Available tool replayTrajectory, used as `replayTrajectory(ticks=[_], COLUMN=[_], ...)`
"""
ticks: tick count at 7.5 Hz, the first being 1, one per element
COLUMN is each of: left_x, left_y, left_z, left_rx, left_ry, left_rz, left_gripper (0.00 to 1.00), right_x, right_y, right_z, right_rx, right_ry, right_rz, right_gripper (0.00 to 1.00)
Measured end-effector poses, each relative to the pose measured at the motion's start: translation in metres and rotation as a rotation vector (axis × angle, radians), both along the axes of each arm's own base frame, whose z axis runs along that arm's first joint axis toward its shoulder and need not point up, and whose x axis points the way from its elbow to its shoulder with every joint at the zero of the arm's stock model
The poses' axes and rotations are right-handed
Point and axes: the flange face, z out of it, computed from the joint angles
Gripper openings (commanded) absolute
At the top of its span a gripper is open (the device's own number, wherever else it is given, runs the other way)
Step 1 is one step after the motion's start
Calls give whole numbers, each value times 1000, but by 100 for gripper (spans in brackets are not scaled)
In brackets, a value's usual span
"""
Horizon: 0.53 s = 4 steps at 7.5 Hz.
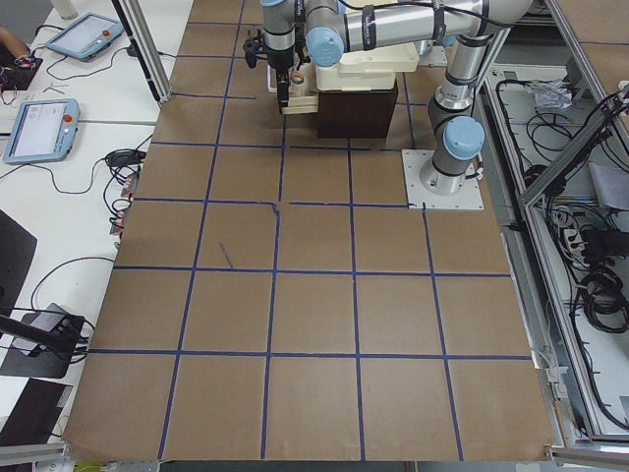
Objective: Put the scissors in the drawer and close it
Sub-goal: 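Lower the scissors into the drawer with the right gripper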
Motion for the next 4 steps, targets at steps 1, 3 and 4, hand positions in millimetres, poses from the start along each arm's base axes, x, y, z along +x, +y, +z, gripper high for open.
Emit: replayTrajectory(ticks=[1, 3, 4], left_x=[1, 2, 2], left_y=[1, 7, 8], left_z=[1, 4, 5], left_rx=[-2, -2, -2], left_ry=[-1, -5, -3], left_rz=[1, 4, 5], left_gripper=[100, 100, 100], right_x=[0, 1, 1], right_y=[0, -1, -2], right_z=[-2, -7, -9], right_rx=[3, 10, 13], right_ry=[1, 4, 6], right_rz=[0, 0, -1], right_gripper=[2, 2, 2])
